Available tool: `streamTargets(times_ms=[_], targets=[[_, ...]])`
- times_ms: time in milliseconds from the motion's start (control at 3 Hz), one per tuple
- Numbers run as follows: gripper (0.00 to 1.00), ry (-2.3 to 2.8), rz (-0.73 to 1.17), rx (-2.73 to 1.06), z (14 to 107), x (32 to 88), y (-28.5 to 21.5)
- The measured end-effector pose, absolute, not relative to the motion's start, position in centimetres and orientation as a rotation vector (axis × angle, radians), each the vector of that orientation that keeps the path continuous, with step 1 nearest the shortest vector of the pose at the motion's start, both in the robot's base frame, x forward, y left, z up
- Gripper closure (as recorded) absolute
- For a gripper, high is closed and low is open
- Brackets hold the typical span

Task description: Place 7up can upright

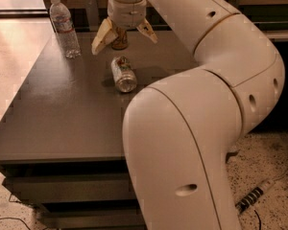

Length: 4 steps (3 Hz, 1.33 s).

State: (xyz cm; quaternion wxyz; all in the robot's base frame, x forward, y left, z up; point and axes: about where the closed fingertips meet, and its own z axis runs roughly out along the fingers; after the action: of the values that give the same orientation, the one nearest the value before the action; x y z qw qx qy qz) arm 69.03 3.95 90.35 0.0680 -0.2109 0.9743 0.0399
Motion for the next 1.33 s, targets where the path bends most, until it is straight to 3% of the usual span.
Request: streamTargets(times_ms=[1333], targets=[[0.0, 3.031, 0.128, -0.621, 87.2, 66.0, 4.5]])
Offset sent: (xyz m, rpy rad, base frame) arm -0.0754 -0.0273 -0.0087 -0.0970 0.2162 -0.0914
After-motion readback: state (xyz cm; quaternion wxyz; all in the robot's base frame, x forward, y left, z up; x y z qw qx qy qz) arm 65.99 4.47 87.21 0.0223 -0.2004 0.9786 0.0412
